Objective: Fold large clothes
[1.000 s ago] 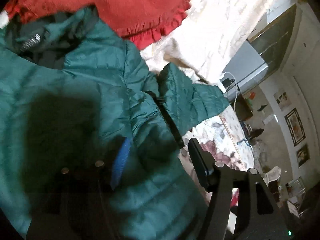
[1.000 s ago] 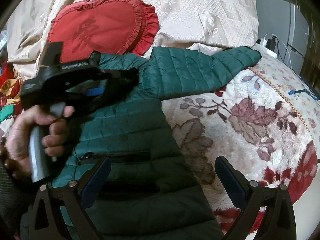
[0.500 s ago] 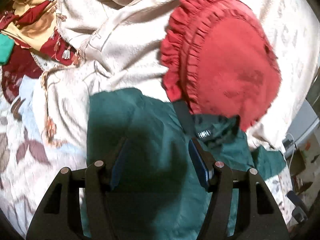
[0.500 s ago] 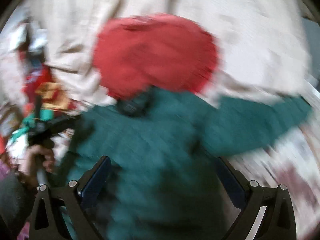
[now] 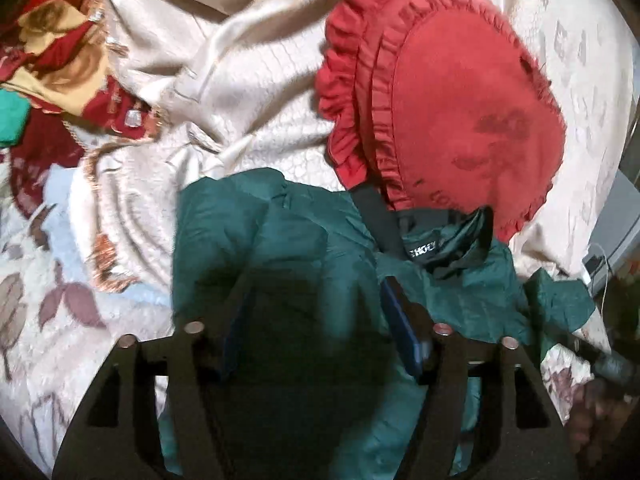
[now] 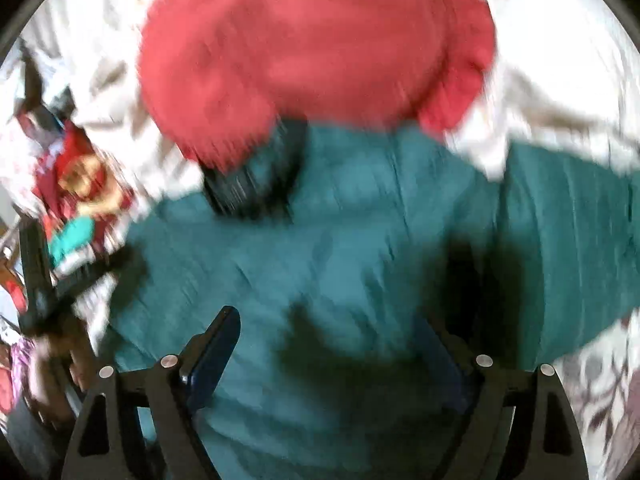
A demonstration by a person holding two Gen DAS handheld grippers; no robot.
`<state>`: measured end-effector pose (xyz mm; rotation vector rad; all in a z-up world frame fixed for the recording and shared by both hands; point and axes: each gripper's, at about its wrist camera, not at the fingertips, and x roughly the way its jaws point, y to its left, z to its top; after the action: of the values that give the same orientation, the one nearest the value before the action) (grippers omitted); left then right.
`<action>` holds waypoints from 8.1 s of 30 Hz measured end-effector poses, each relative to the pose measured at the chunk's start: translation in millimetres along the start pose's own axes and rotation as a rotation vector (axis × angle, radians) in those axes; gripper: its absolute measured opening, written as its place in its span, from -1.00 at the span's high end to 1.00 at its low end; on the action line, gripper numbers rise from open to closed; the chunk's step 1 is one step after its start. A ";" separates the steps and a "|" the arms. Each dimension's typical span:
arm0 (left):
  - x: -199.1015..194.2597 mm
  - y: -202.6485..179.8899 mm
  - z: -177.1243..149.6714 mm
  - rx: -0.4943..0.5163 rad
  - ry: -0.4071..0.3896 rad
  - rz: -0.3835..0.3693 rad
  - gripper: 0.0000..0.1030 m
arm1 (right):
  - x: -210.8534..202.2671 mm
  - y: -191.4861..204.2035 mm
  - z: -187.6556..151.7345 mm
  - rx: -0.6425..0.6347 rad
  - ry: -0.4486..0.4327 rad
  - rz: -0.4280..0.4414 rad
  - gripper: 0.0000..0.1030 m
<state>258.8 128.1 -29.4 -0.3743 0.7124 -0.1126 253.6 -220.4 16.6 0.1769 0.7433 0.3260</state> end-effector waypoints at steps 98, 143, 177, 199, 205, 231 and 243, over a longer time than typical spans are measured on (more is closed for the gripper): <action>-67.4 4.7 -129.8 0.137 -0.001 0.006 -0.63 | -45.9 65.0 -87.5 -0.272 0.022 -0.188 -0.53; -68.0 -38.1 -6.3 0.014 0.040 -0.151 0.79 | -52.0 -33.5 -133.5 0.117 0.261 -0.223 -1.00; 8.7 -18.1 -58.1 0.091 0.054 0.183 0.64 | 33.7 -53.3 -30.9 -0.085 0.108 -0.151 0.39; 14.3 -4.0 -56.8 0.021 0.040 0.094 0.64 | 72.9 -86.1 36.1 -0.008 0.035 -0.230 0.37; 14.7 -3.6 -57.2 0.025 0.038 0.098 0.64 | 21.7 -48.9 48.1 -0.060 -0.078 -0.301 0.37; 18.0 -5.3 -57.0 0.028 0.035 0.102 0.64 | 17.0 88.9 -44.7 -0.316 0.006 -0.020 -0.50; 18.0 -6.1 -57.6 0.032 0.033 0.103 0.64 | 17.4 -4.1 -63.7 -0.190 -0.008 -0.053 -0.59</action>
<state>234.7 101.3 -78.2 -0.3054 0.7607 -0.0324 222.7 -215.3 -41.6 -0.0204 0.7039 0.3436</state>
